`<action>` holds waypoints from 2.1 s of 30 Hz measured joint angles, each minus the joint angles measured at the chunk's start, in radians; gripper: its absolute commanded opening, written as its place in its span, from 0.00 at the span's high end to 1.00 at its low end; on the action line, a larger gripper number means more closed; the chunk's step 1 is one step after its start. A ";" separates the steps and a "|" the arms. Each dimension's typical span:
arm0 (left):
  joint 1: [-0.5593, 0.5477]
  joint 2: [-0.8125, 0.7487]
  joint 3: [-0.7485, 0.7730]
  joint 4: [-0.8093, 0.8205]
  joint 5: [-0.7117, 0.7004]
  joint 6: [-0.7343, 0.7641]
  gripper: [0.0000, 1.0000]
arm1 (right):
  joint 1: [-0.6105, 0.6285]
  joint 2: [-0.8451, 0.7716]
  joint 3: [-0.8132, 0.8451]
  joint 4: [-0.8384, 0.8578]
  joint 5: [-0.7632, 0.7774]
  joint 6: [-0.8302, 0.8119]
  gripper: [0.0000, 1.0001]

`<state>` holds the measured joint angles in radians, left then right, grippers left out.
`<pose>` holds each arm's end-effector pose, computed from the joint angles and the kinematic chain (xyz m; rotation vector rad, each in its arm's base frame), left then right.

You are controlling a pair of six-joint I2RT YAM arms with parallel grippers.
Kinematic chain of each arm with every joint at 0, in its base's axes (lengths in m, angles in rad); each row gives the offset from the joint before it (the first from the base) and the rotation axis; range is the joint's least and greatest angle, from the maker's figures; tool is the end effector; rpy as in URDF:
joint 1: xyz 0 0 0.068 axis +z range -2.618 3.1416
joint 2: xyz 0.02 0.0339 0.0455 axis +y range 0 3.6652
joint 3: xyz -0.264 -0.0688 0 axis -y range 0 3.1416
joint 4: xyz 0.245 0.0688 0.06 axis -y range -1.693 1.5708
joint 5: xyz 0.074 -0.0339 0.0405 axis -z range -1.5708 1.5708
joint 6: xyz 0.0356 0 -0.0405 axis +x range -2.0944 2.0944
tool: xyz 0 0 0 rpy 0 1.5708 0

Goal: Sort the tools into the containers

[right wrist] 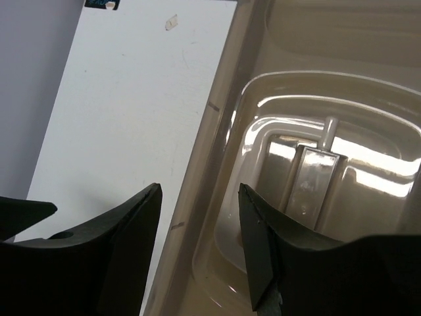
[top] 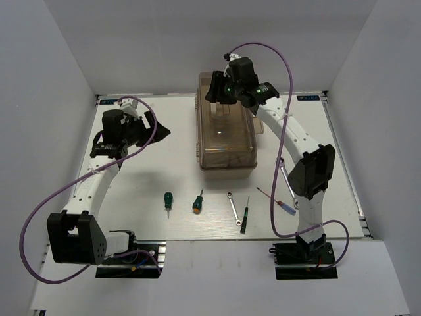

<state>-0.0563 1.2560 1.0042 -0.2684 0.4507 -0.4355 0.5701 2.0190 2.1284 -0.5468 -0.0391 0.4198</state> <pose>0.2812 -0.0314 0.3089 -0.1221 2.1219 -0.7658 0.3955 0.2552 0.3914 -0.1813 2.0644 0.6619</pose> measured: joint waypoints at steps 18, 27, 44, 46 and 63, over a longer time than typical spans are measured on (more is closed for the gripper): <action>0.000 0.000 0.000 0.016 0.005 0.000 0.15 | 0.001 0.047 -0.032 -0.040 0.051 0.122 0.45; 0.000 -0.002 0.022 0.023 0.010 -0.002 0.15 | -0.002 0.051 -0.028 -0.050 0.028 0.203 0.45; -0.007 0.061 0.131 0.103 0.098 -0.030 0.17 | -0.062 0.065 -0.029 -0.039 -0.156 0.287 0.53; -0.009 0.080 0.145 0.120 0.115 -0.041 0.19 | -0.067 0.066 -0.028 -0.037 -0.171 0.290 0.53; -0.130 0.303 0.313 0.221 0.178 -0.117 0.27 | -0.100 0.071 -0.022 -0.033 -0.246 0.336 0.64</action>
<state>-0.1867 1.5585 1.3170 -0.0475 0.6289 -0.5529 0.4706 2.0899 2.1067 -0.5800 -0.2848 0.7559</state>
